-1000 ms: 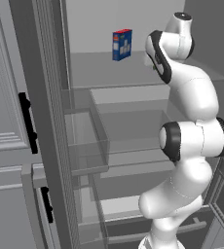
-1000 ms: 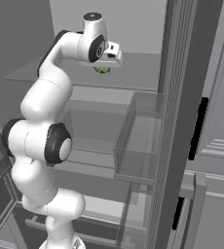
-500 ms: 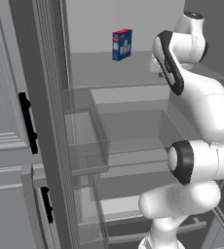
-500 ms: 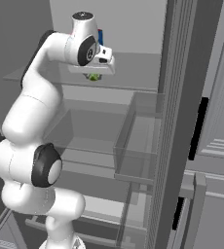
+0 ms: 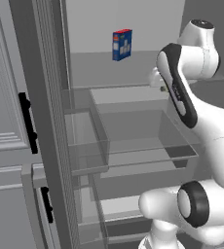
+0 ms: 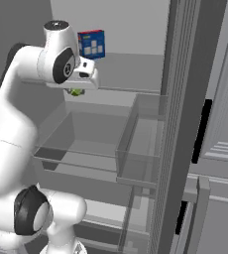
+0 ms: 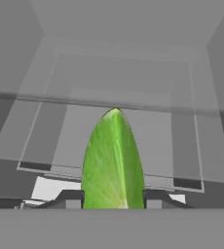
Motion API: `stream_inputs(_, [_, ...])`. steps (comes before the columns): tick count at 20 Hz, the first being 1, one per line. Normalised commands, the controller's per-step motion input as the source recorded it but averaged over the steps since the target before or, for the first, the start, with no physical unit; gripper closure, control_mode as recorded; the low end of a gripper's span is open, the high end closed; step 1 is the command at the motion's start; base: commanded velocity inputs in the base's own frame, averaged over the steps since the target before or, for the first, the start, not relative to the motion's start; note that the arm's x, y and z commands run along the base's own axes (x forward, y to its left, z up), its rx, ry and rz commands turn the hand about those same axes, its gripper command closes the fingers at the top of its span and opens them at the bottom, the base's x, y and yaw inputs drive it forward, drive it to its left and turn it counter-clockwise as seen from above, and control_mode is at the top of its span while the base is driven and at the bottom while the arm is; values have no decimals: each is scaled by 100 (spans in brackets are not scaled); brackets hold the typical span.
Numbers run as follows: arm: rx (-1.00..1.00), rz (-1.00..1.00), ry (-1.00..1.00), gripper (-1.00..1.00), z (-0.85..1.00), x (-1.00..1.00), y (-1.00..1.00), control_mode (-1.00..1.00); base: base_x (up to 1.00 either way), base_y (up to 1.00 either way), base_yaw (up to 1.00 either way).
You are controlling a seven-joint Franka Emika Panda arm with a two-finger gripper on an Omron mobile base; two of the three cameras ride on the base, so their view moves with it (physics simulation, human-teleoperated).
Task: Grab a lemon wedge from the fridge and one ice cube from the ice bowl, and put them in the glass of lemonade.
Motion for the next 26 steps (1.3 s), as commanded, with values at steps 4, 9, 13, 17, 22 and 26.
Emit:
stream_inputs(4, [0,0,1,100,-70,-100,29,-100,0,0,0])
stream_inputs(9, [0,0,0,100,-80,-98,7,-100,0,0,0])
stream_inputs(13, [0,0,0,100,-54,-98,0,-100,0,0,0])
stream_inputs(17, [0,0,0,100,-43,-86,0,-100,0,0,0])
stream_inputs(22, [0,0,0,100,0,-10,0,-100,0,0,0])
stream_inputs(26, [0,0,0,100,0,0,0,100,-9,0,0])
